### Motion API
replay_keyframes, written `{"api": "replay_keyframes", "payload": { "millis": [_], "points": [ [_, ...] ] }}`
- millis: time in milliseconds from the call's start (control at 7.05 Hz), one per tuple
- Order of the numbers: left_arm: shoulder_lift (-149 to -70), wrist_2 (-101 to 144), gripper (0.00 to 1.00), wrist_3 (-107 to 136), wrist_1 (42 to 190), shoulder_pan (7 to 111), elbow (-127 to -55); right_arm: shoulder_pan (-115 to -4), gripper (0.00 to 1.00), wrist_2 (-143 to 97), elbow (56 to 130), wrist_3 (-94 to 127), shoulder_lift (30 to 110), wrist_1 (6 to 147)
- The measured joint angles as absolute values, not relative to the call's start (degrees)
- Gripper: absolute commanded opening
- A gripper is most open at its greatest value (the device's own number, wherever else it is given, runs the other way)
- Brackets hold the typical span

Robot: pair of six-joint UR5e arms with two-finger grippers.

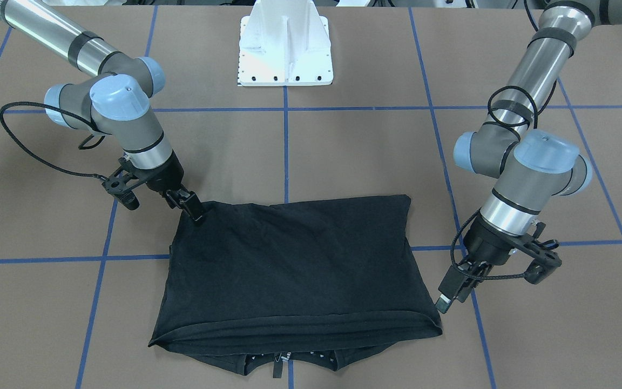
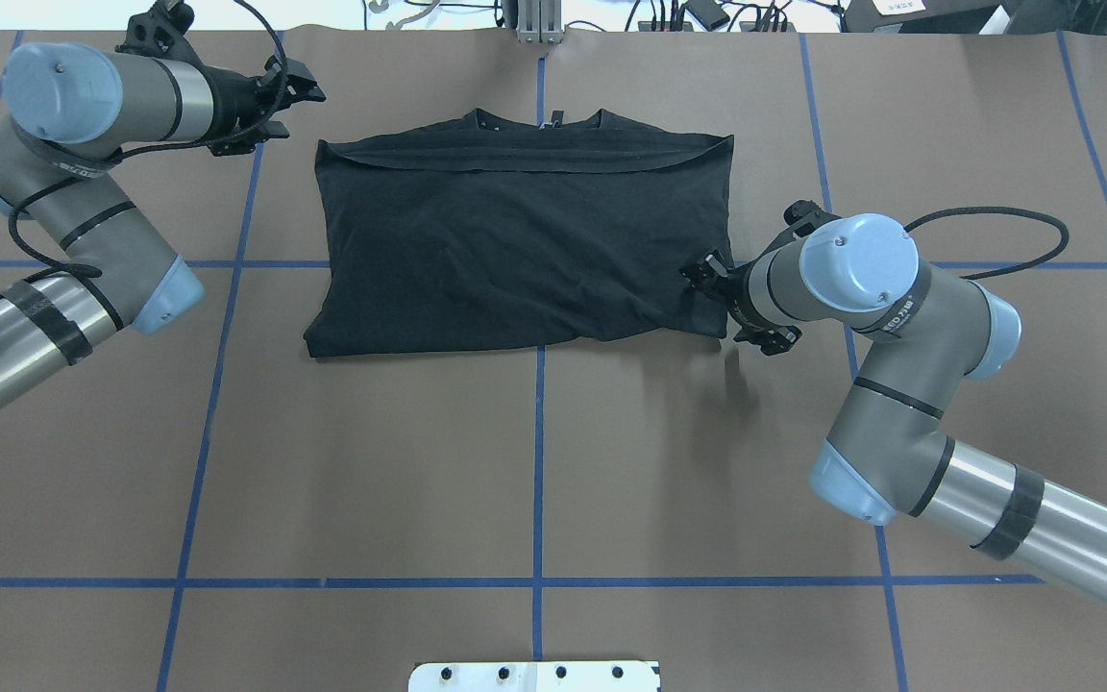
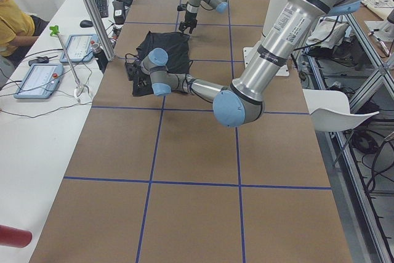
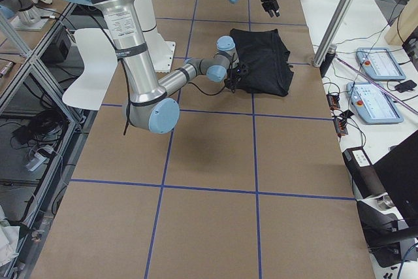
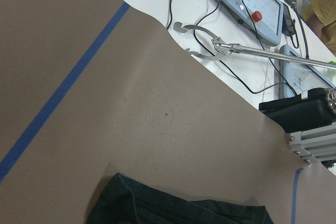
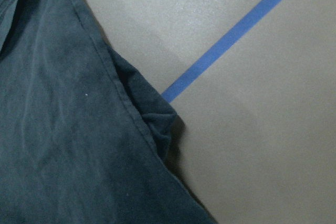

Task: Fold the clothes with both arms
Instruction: 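Grasp the side edge of the folded shirt with the right gripper, then drag the shirt edge toward the robot with the right gripper while the left arm approaches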

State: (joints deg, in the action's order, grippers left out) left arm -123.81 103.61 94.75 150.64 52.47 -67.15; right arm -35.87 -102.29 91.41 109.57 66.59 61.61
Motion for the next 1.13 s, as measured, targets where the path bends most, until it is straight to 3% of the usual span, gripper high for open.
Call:
{"api": "replay_keyframes", "payload": {
  "millis": [284, 1135],
  "points": [
    [-123.70, 103.47, 0.76, 94.81, 150.64, 52.47, -67.21, -35.97, 0.00, -102.42, 90.55, 109.42, 66.22, 61.55],
    [-123.81, 103.45, 0.76, 94.92, 150.64, 52.47, -67.24, -36.42, 0.00, -103.90, 91.19, 109.16, 66.73, 61.52]
  ]
}}
